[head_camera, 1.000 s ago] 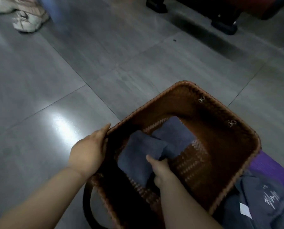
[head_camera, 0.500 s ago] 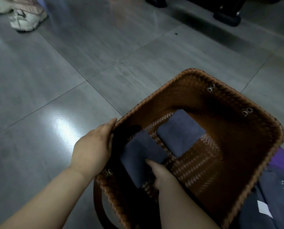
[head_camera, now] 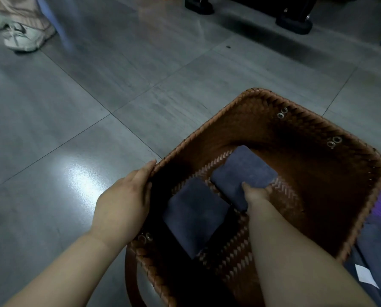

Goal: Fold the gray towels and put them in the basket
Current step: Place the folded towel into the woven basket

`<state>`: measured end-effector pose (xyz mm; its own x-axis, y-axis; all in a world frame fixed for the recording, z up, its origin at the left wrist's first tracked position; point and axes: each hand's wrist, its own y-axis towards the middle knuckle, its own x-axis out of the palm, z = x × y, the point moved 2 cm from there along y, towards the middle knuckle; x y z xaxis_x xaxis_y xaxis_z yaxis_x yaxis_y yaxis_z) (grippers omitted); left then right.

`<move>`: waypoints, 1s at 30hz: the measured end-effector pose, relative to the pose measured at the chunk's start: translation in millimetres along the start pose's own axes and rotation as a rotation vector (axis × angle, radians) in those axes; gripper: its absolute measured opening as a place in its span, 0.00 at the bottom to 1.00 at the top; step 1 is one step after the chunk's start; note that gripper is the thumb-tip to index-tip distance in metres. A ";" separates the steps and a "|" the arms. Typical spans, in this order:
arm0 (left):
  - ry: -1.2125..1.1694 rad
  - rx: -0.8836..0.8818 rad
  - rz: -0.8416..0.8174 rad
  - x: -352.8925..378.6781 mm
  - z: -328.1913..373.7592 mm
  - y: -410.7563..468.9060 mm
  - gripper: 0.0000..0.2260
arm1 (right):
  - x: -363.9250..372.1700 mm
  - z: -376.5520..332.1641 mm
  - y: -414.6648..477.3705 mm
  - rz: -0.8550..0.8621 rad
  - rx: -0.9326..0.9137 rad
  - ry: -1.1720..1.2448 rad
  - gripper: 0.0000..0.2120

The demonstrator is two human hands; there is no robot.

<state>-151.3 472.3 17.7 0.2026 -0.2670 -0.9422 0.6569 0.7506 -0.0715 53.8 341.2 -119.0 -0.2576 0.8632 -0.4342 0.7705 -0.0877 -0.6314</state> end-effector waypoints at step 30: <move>0.097 0.213 0.160 3.9 -8.7 4.6 0.21 | 26.9 -10.2 -61.4 -0.082 -0.811 -0.927 0.32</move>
<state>-153.9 479.9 10.9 0.2524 -0.0891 -0.9635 0.7621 0.6319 0.1412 5.5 374.8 -85.4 -0.3836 0.1438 -0.9122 0.7859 0.5695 -0.2408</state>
